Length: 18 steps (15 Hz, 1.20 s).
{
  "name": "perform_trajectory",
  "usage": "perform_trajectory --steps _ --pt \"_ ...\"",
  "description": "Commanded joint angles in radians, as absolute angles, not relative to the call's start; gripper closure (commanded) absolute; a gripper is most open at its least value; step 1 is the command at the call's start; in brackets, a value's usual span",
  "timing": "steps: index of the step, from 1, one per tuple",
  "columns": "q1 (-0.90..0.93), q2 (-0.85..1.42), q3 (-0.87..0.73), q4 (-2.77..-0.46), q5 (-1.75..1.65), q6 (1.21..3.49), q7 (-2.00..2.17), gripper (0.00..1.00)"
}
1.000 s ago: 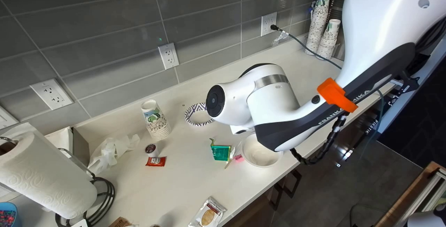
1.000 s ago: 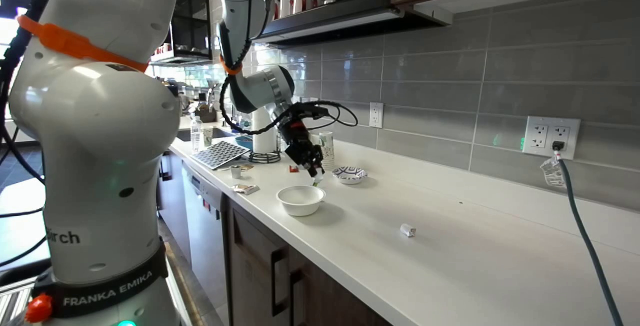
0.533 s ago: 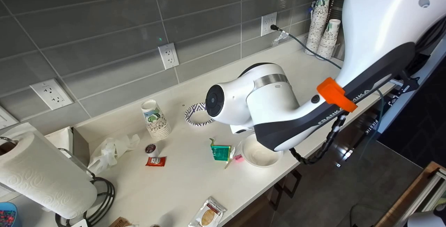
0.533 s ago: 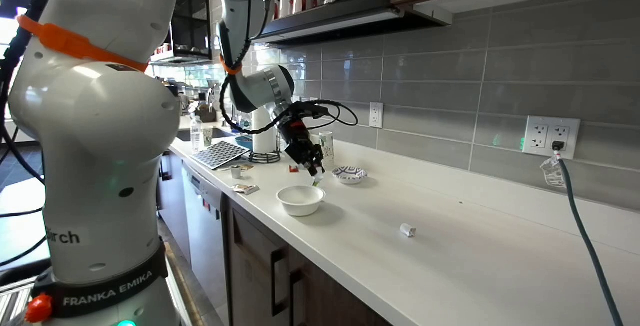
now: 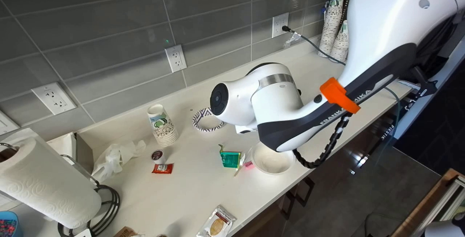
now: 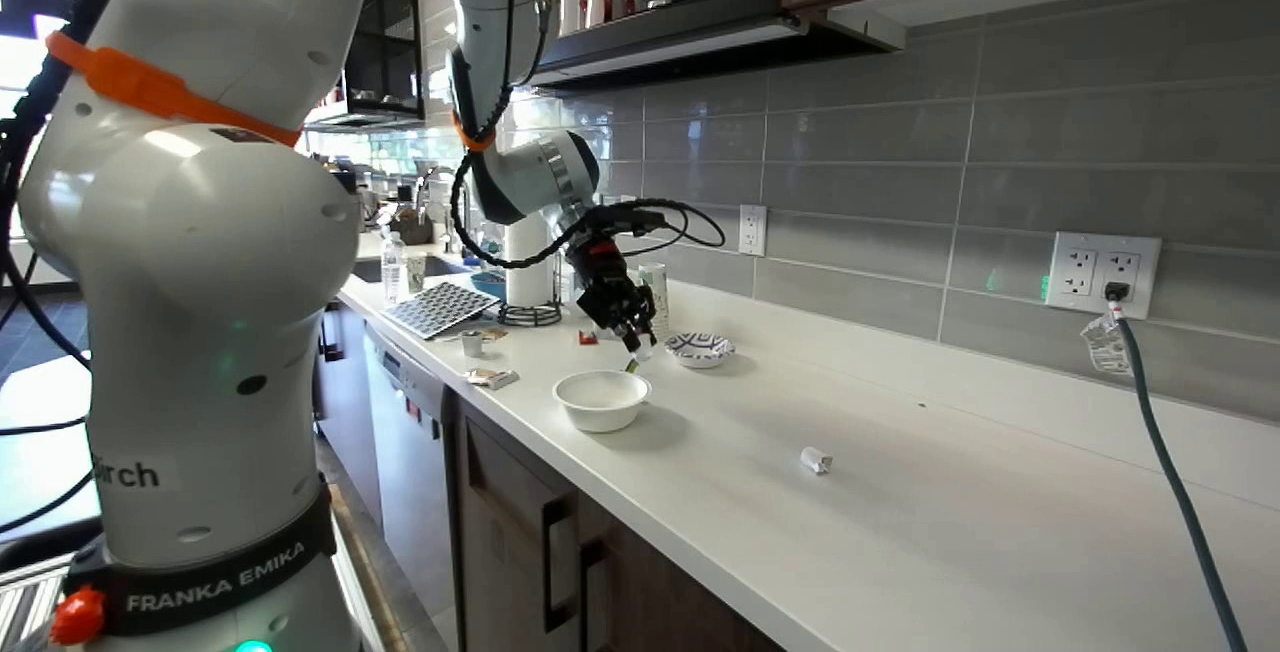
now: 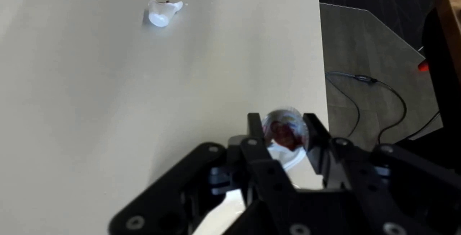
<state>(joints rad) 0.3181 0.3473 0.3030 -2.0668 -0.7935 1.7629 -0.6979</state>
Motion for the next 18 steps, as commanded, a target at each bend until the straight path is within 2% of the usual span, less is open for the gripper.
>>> perform_trajectory --steps 1,18 --pt "0.287 0.349 0.288 -2.047 -0.767 1.755 -0.655 0.67" --pt "0.124 0.265 0.176 -2.067 -0.614 1.899 -0.44 0.68"
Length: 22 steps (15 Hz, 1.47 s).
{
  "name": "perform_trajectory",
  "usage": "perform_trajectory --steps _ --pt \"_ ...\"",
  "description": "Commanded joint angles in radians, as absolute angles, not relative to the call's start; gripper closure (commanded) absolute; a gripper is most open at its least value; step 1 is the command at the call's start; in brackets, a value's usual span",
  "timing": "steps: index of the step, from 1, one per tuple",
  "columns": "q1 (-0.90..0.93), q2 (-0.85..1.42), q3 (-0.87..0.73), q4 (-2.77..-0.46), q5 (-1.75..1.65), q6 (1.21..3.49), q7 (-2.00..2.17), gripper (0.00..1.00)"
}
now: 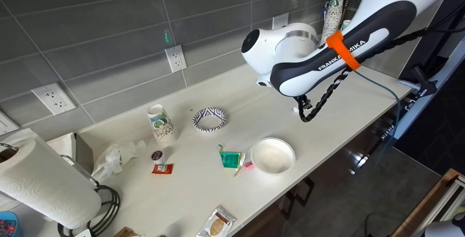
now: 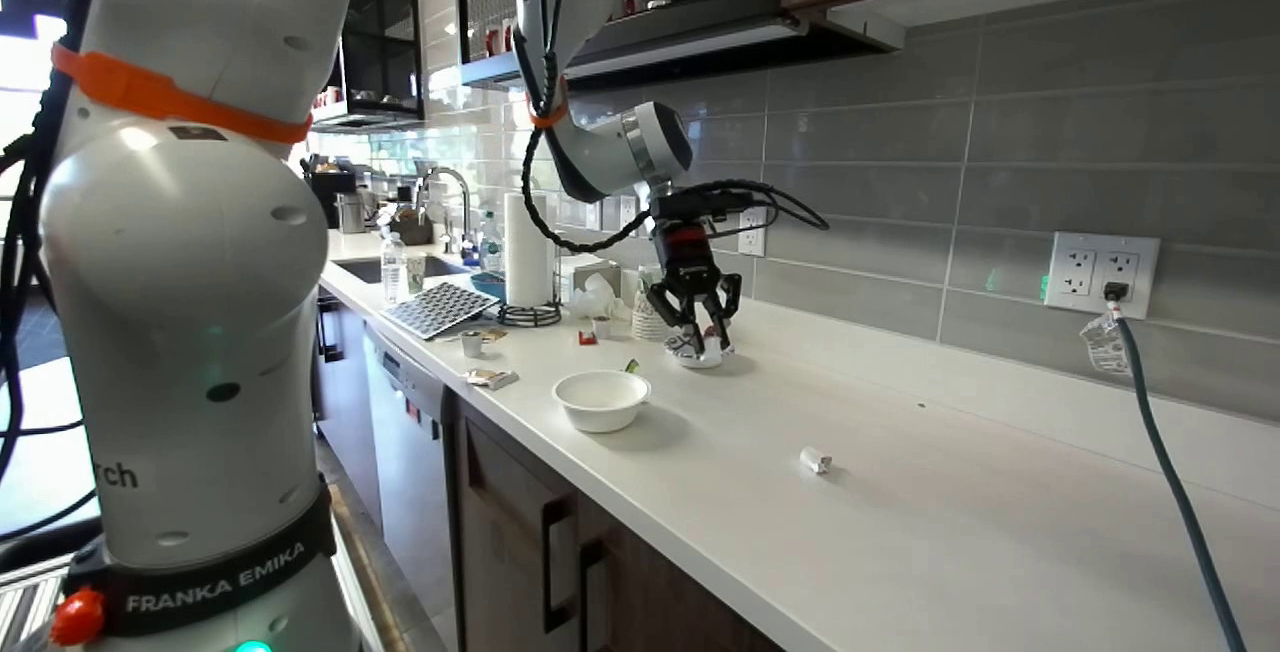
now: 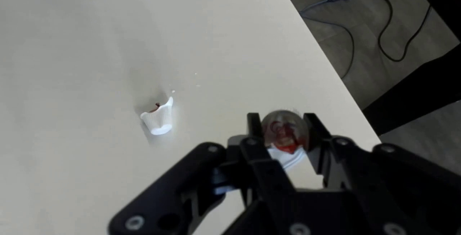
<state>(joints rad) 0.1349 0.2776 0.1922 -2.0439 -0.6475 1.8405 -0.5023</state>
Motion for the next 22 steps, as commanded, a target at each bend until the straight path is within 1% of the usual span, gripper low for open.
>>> perform_trajectory --steps 1,5,14,18,21,22 --pt "0.119 0.265 0.168 -2.07 -0.612 1.92 -0.419 0.69" --pt "0.103 0.259 0.139 -2.09 -0.607 1.993 -0.349 0.71" --pt "0.061 0.253 0.074 -2.147 -0.589 2.143 -0.239 0.7" --pt "0.04 0.258 0.048 -2.172 -0.585 2.209 -0.207 0.73" --pt "0.026 0.266 0.028 -2.185 -0.576 2.253 -0.191 0.7" --pt "0.021 0.269 0.022 -2.189 -0.573 2.267 -0.187 0.7"
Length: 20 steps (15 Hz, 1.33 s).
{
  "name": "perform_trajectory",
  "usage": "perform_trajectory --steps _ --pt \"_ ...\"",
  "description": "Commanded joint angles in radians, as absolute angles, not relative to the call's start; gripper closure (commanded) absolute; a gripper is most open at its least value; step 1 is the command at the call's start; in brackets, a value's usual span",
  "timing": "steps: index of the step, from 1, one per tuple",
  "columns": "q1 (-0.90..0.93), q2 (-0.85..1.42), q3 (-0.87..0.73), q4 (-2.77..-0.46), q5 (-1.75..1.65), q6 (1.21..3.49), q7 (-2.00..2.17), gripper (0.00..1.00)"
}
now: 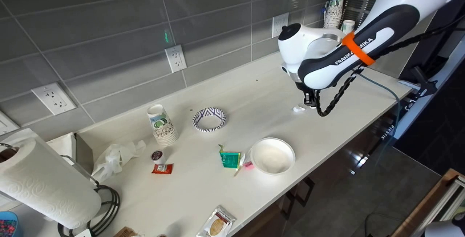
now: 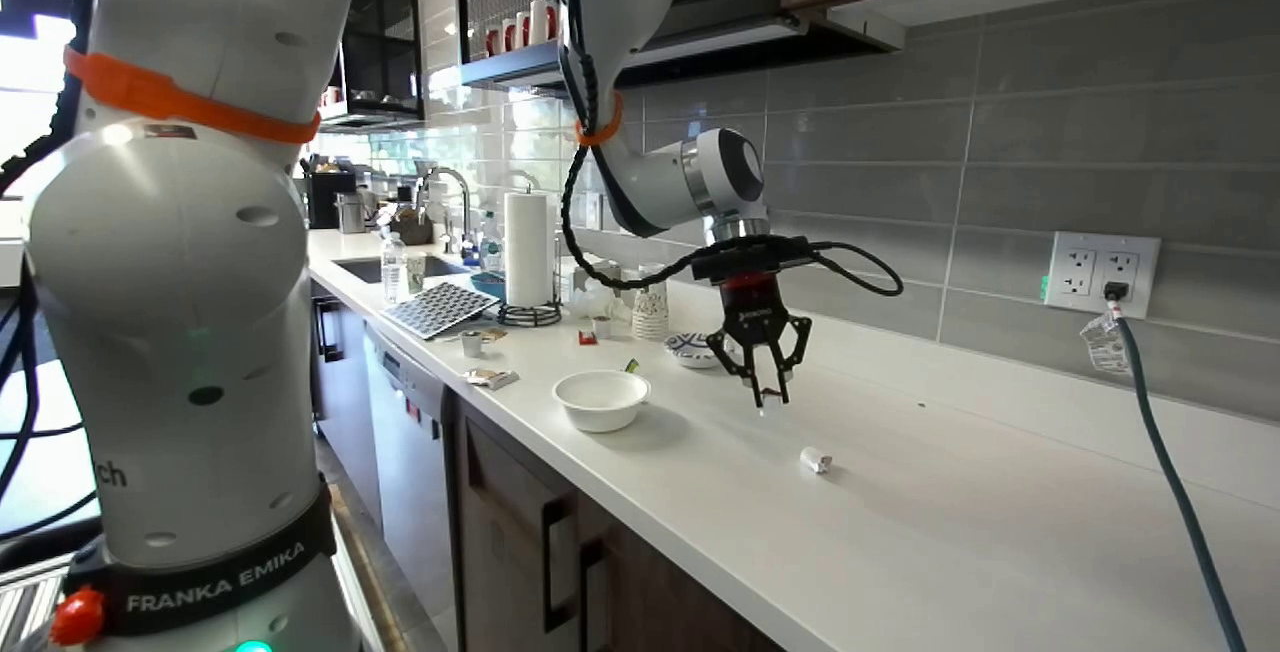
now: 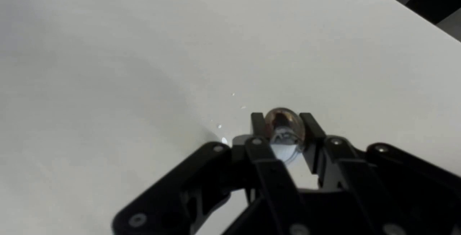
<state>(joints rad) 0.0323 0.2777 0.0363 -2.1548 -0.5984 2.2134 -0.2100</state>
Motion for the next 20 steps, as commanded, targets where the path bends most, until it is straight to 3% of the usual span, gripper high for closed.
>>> perform_trajectory --steps 1,20 --pt "0.016 0.272 0.016 -2.193 -0.572 2.284 -0.179 0.68" --pt "0.011 0.374 -0.069 -2.26 -0.57 2.596 -0.02 0.76"
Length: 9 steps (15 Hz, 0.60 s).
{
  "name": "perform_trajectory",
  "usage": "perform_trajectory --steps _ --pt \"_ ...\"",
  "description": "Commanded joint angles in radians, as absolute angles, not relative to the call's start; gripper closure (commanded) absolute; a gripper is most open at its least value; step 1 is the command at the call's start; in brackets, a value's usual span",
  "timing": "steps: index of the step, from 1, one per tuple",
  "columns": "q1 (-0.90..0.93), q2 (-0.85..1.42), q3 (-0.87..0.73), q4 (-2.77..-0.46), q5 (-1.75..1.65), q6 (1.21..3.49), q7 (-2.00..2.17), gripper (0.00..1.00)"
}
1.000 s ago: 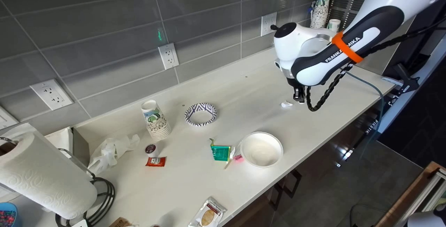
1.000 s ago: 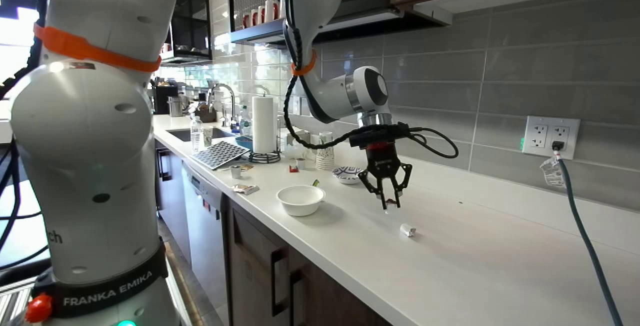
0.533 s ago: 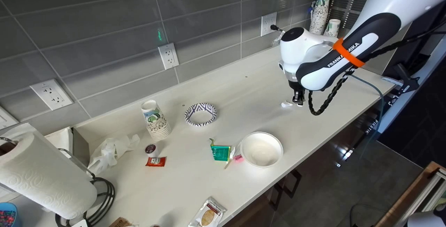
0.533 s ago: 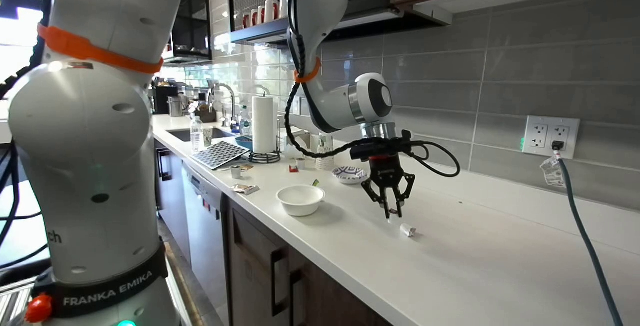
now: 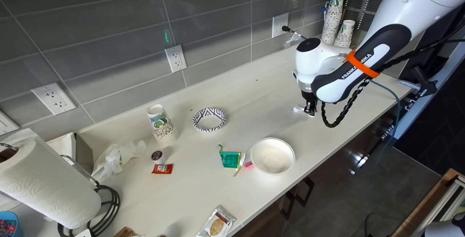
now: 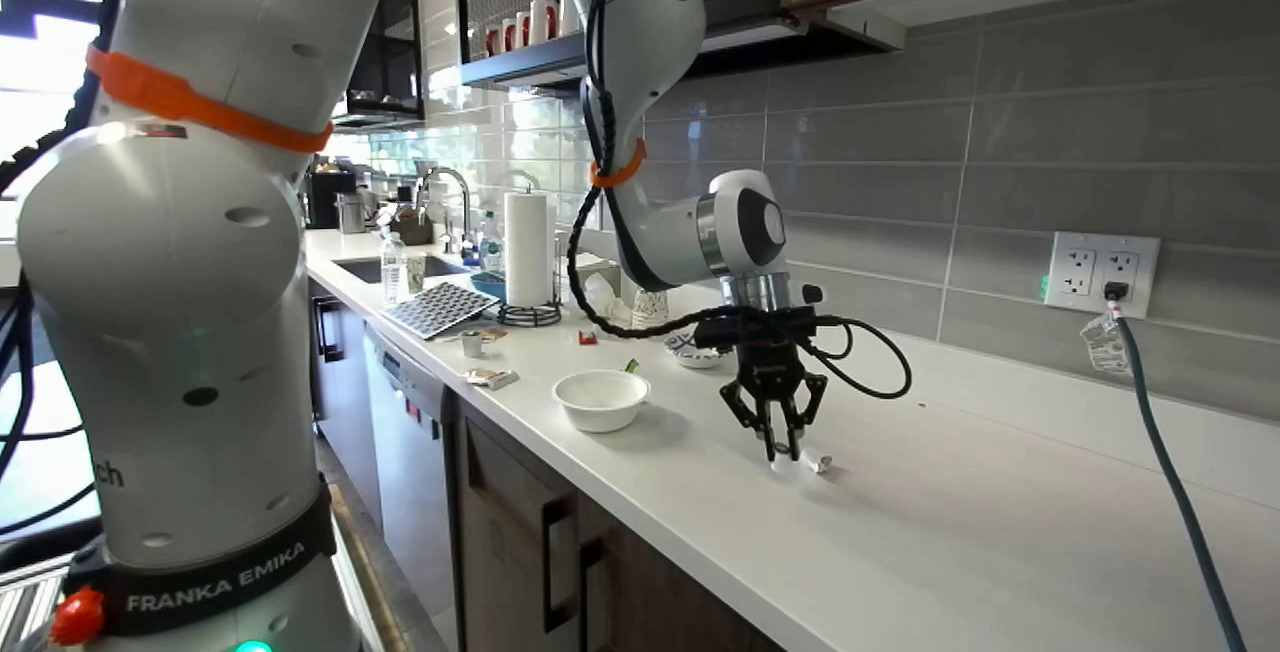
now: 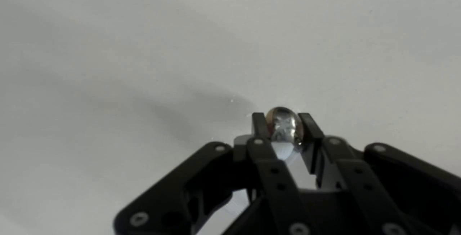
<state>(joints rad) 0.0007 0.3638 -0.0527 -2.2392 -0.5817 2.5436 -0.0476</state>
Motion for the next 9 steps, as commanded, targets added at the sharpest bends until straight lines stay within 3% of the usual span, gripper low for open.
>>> perform_trajectory --steps 1,5,9 --pt "0.012 0.375 -0.073 -2.264 -0.571 2.608 -0.013 0.77" --pt "0.014 0.377 -0.085 -2.28 -0.57 2.638 -0.003 0.79" --pt "0.017 0.375 -0.094 -2.287 -0.574 2.64 0.0 0.72"
